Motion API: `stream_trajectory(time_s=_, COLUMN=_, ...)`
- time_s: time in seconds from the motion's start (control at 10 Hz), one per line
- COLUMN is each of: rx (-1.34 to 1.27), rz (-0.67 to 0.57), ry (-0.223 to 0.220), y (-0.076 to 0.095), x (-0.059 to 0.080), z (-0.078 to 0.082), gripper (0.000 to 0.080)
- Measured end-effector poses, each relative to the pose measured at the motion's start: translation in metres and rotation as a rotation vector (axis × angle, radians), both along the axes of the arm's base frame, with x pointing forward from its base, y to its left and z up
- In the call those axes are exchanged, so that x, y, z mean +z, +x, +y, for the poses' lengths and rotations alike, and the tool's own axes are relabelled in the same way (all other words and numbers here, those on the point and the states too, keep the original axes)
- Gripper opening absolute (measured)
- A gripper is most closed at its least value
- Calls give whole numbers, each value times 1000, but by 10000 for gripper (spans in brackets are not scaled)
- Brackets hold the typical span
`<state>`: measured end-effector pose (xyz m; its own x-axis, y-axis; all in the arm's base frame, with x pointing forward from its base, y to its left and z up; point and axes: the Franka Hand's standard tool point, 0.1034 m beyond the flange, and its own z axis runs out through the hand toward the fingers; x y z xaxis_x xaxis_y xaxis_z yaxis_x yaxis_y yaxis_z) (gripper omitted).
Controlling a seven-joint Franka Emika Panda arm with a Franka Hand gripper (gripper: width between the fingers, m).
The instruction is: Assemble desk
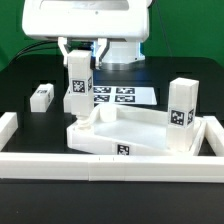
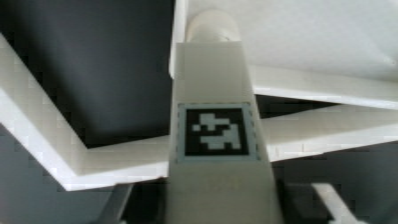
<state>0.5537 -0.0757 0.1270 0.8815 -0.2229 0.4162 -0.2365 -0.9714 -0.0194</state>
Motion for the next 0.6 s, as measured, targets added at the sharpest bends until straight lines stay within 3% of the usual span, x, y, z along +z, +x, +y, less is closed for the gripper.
stream_trajectory(time_s=0.4, rx=11, rz=-10, ry=-5, y=11, x=-1, z=5, gripper=288)
stream_trajectory(time_s=0.6, rx=16, rz=-5, ry=-11, y=11, x=-10, z=7, gripper=288)
